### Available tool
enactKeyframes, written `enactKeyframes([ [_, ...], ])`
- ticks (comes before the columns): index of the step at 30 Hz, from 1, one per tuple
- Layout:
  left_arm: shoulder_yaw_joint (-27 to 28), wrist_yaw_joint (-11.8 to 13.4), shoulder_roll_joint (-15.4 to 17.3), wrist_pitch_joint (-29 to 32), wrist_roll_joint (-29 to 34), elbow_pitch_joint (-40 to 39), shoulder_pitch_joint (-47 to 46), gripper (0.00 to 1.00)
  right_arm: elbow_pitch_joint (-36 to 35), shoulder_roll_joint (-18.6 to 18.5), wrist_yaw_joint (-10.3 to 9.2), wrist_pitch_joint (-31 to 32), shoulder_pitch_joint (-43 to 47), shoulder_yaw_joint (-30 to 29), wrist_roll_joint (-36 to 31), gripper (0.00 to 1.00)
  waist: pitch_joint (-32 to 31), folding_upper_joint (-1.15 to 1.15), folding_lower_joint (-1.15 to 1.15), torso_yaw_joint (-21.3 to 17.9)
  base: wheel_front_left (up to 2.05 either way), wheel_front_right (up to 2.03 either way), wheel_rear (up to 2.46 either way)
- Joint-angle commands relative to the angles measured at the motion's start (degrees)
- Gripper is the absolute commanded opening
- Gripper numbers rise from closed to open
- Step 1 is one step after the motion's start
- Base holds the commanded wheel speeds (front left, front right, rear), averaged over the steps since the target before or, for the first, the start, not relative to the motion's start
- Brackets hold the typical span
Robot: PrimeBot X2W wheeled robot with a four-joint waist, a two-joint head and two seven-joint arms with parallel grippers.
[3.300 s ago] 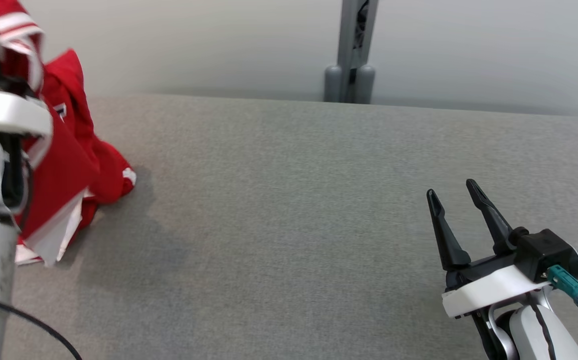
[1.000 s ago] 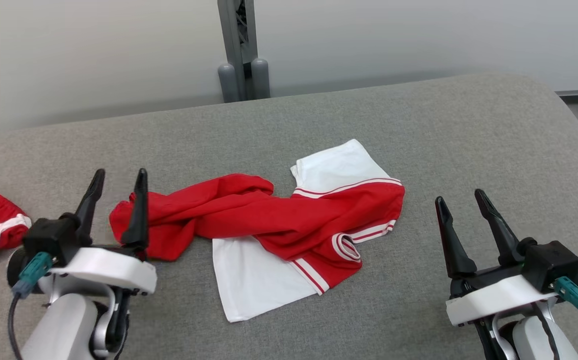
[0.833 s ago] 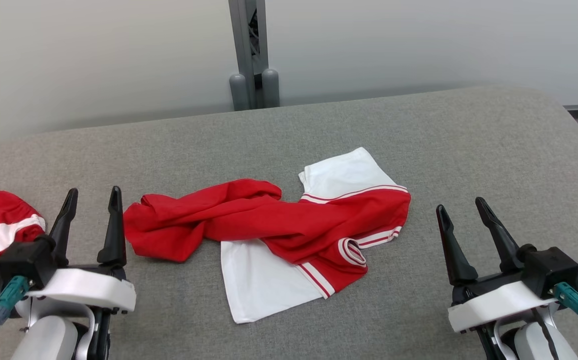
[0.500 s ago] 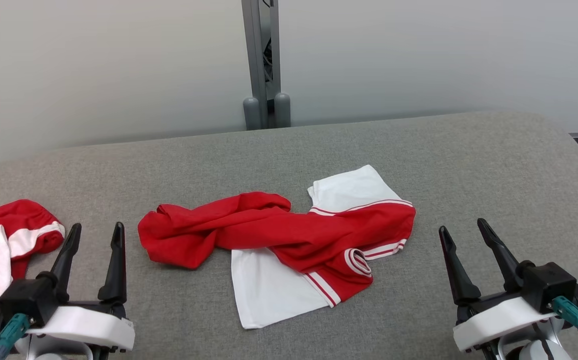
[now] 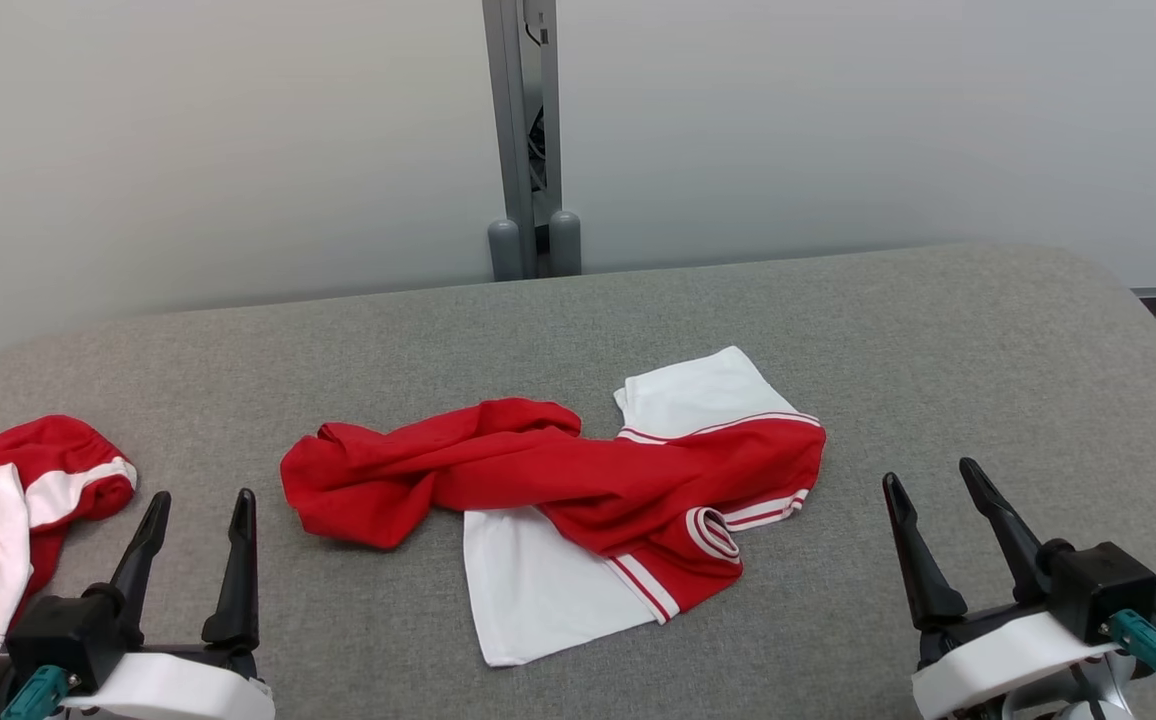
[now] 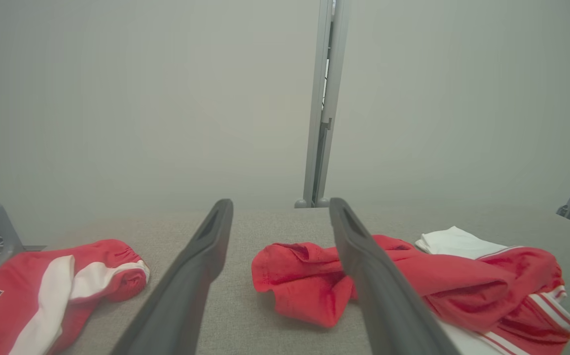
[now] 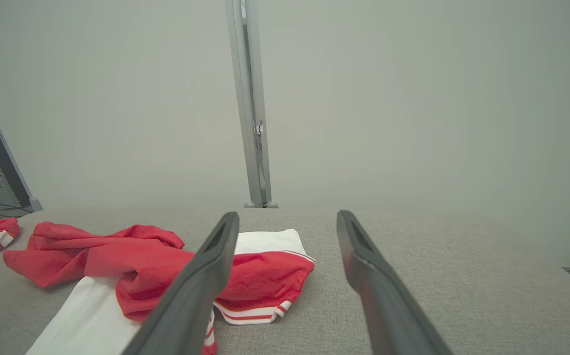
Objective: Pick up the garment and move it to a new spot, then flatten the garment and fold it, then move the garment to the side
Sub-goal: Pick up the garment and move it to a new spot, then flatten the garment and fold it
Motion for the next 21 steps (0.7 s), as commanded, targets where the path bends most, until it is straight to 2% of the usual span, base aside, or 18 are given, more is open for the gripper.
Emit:
enactKeyframes([
  [1,0.06,0.44,0.36,0.14,-0.05,-0.26,0.46,1.0,-0.16,-0.07,-0.01,0.08,0.26,-0.07,-0.17,1.0,-0.02,0.0,0.0,0.02,0.0,0.0,0.0],
  [17,-1.05,0.99,-0.25,1.26,-0.58,-0.44,-1.13,1.0,-1.01,0.05,-0.01,0.08,-0.08,-0.18,-0.15,1.0,0.12,0.0,0.0,0.41,0.0,0.0,0.0],
  [21,-1.18,-0.1,-0.65,2.57,-1.53,-0.26,-4.49,1.0,-1.44,0.01,-0.01,0.14,-0.38,-0.41,-0.15,1.0,0.65,0.0,0.0,0.58,0.0,0.0,0.0],
])
